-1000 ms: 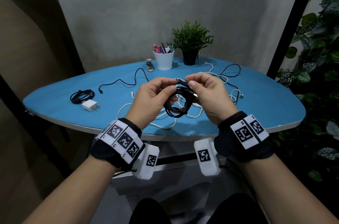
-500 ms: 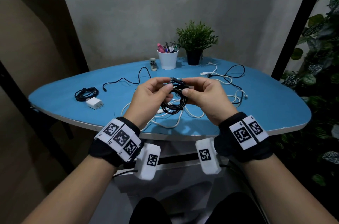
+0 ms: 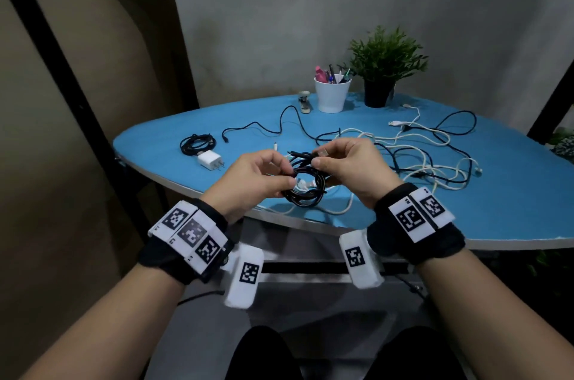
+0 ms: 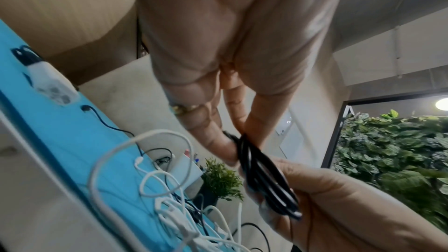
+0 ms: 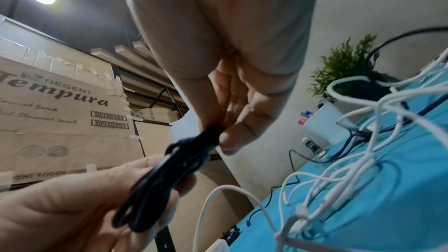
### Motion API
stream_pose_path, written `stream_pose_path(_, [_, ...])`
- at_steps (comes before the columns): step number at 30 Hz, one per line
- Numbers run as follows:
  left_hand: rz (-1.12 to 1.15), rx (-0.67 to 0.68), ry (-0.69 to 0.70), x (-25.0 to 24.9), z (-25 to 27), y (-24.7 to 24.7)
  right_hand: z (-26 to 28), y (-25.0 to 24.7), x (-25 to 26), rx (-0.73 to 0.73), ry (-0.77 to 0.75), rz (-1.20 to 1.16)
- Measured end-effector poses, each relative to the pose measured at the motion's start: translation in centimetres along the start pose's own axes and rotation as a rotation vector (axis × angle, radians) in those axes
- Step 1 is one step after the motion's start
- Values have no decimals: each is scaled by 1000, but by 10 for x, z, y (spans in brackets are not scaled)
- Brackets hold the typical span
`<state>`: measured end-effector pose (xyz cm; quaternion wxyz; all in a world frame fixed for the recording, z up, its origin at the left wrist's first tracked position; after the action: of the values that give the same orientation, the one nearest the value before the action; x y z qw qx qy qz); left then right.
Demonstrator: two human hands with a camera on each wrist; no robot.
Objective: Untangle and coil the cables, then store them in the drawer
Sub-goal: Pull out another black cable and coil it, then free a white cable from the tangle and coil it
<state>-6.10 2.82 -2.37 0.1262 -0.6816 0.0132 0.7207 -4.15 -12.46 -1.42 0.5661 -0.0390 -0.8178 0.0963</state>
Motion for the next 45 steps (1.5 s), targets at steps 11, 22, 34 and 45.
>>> stream_pose_path(11, [87, -398, -131, 49, -27, -115, -48, 41, -19, 252, 39, 497])
stream_pose_path(22, [244, -645, -193, 79, -57, -158, -56, 110, -23, 763, -30, 1046])
stream_pose_path(34, [-99, -416, -235, 71, -85, -135, -77, 82, -16, 635, -7, 793])
stream_pose_path(45, [-168, -250, -194, 27, -65, -110, -95, 28, 41, -14, -103, -48])
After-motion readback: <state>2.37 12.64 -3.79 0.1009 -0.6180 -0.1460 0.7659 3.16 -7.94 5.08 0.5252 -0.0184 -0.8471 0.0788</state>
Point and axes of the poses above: each hand's wrist, its own z-axis away from the middle knuckle, its own y-axis out of the palm, x = y × z, the point moved 8 cm from there along -z, towards the middle knuckle, and after that the axes turned 11 degrees about -y, right-handed, at the moved point
